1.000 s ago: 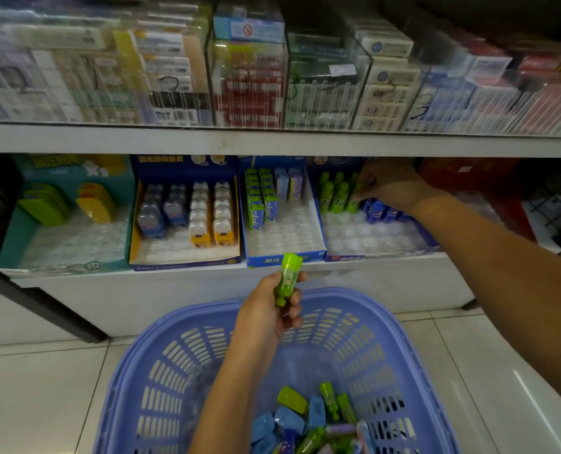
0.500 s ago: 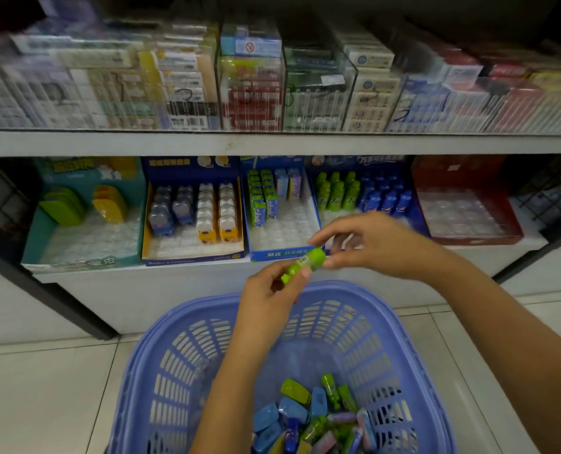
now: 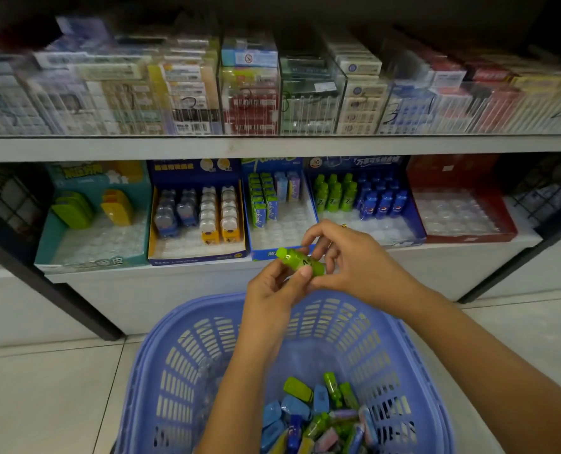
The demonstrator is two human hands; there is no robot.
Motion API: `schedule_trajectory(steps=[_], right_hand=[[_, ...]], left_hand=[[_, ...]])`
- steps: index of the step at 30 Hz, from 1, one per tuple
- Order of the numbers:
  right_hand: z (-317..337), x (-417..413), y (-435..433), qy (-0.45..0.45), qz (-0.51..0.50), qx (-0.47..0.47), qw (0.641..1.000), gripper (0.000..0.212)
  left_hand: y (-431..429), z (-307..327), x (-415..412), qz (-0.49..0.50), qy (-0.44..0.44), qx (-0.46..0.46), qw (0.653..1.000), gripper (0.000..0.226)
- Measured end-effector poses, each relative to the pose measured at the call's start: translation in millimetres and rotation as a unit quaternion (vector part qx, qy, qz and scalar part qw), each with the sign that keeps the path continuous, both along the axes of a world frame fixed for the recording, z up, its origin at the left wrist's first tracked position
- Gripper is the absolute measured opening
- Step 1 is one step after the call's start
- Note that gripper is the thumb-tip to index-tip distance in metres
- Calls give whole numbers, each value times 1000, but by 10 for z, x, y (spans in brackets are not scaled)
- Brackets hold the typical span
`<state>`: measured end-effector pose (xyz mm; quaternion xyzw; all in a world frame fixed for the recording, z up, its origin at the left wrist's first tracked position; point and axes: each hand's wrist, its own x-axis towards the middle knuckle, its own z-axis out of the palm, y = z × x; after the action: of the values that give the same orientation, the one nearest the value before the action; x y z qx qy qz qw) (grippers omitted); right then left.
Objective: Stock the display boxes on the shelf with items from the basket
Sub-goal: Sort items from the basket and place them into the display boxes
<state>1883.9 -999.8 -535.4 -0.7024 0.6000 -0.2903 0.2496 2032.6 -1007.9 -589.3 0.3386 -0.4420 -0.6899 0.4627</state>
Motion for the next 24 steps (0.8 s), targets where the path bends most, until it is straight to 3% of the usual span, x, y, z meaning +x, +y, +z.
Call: schedule_trajectory(steps=[2,7,14,17,20,24], right_hand=[[43,-54,-12,22,22,24,999,45],[81,-93,-30,-53,13,59,997,26],[-2,-136,-151,-103,-66,57,991,16],[-15,-283,-282,-139,-131,45,981,14],[-47,-500,-479,-91,-201,2,975,18],[-173,-674,-816,-30,-255,-34,966,23]], left_hand=[[-18,-6,11,-35,-22,-26,999,18],[-84,-13,83,-82,-194,-157,965,29],[-111,-50,8,-75,-269,-206,938,41],[-179,-133,-34,-50,-375,-253,890,49],[-282,-234,-38,-35,-465,-292,835,56],[-366,-314,-32,-28,-499,-315,806,61]])
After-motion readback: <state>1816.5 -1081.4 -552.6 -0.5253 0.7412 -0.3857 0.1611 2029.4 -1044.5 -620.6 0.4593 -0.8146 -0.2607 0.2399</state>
